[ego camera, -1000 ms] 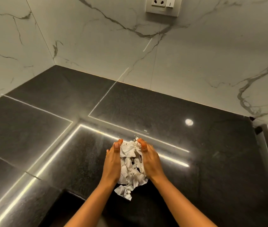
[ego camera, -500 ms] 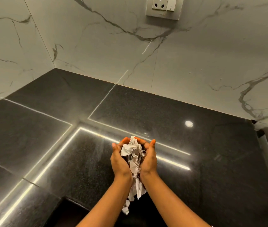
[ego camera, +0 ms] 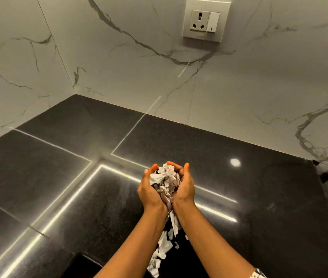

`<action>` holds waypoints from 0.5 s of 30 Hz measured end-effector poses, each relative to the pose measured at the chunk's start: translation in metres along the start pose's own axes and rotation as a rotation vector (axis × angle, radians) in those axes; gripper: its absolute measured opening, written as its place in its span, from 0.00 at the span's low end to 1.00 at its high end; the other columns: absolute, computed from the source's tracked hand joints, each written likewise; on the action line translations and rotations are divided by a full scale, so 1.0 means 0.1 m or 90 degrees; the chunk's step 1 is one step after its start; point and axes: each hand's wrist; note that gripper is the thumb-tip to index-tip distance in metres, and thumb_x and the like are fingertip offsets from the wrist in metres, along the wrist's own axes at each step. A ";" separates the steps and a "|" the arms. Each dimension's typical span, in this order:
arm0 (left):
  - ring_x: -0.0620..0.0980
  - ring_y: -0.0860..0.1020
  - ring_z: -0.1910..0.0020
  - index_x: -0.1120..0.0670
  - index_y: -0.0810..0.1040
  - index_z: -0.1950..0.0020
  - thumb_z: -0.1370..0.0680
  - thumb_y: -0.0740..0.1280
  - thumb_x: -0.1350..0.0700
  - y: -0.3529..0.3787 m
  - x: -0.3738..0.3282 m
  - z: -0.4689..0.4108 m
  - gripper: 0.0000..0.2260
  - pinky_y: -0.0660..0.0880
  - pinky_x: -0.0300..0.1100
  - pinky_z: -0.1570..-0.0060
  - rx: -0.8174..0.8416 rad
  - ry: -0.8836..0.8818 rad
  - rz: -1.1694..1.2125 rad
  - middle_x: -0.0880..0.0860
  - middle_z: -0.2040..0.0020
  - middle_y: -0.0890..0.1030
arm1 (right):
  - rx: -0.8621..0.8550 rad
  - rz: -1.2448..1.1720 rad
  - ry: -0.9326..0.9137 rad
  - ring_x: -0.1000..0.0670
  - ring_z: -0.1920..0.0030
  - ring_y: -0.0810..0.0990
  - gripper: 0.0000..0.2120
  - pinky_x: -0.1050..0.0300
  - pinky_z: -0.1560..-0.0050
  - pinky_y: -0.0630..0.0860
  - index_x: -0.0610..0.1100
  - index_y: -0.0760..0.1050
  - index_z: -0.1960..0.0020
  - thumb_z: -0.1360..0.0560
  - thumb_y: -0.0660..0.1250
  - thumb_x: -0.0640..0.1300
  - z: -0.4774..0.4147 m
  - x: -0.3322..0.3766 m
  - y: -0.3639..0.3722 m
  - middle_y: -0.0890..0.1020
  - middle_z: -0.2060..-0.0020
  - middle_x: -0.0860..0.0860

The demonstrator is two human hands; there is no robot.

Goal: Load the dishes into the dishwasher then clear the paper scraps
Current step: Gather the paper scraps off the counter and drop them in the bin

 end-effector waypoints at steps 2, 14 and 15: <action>0.56 0.82 0.61 0.61 0.80 0.49 0.20 0.61 0.53 0.05 -0.03 0.00 0.13 0.79 0.46 0.61 -0.012 0.000 0.010 0.60 0.57 0.82 | -0.003 -0.007 0.000 0.41 0.56 0.81 0.26 0.45 0.49 0.77 0.38 0.80 0.56 0.19 0.52 0.55 0.00 0.03 0.02 0.83 0.59 0.39; 0.55 0.83 0.64 0.59 0.81 0.55 0.21 0.62 0.54 0.19 0.05 0.17 0.12 0.78 0.47 0.59 -0.050 0.052 0.091 0.58 0.61 0.84 | 0.036 -0.054 0.040 0.40 0.57 0.81 0.25 0.44 0.48 0.77 0.39 0.80 0.58 0.19 0.52 0.55 0.10 0.26 0.00 0.83 0.61 0.39; 0.55 0.83 0.64 0.59 0.81 0.55 0.21 0.62 0.54 0.17 0.08 0.21 0.12 0.78 0.47 0.59 -0.062 0.054 0.100 0.58 0.62 0.83 | 0.044 -0.056 0.052 0.41 0.59 0.82 0.25 0.46 0.51 0.77 0.38 0.79 0.58 0.19 0.52 0.55 0.11 0.26 -0.03 0.83 0.62 0.40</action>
Point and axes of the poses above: each hand's wrist, its own z-axis away from the middle knuckle, its own y-axis out of the palm, x = y × z
